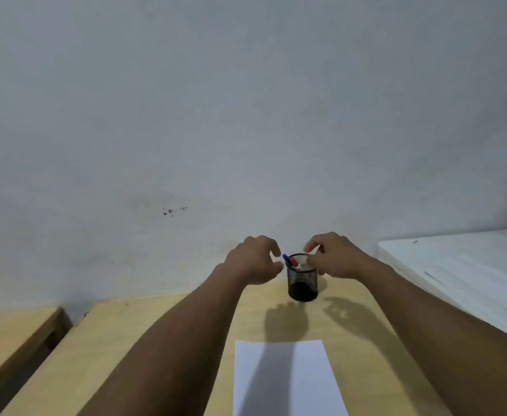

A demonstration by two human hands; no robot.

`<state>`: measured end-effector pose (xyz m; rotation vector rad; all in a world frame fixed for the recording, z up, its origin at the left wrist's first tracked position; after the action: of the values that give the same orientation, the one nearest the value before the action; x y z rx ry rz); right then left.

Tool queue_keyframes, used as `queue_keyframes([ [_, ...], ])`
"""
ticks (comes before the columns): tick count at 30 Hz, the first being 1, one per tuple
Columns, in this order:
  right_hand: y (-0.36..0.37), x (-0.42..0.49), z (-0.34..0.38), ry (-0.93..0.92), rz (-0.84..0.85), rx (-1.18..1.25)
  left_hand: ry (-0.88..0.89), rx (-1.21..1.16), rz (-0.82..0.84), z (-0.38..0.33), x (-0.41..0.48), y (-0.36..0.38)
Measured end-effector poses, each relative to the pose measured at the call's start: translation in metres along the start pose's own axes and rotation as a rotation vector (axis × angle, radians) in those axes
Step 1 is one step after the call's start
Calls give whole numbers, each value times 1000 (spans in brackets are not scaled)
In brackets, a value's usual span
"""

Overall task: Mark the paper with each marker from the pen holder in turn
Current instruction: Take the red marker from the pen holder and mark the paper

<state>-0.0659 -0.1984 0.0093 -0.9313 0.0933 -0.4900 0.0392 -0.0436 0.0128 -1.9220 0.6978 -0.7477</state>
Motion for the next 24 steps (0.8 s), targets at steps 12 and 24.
queue_keyframes([
  [12,33,74,-82,130,-32,109,16,86,-21,8,103,85],
  [24,102,28,-54,620,12,1393,116,-280,-230,-3,28,44],
])
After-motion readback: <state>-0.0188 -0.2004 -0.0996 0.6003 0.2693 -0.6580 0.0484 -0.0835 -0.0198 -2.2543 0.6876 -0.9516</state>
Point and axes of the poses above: each hand's wrist, its own x-axis towards the middle knuckle, its own y-axis out of the palm, z = x × y, the point moved 6 cm from there along x, towards the middle knuckle, and after that the axes turned 2 degrees about -x, right-handed, at the moved point
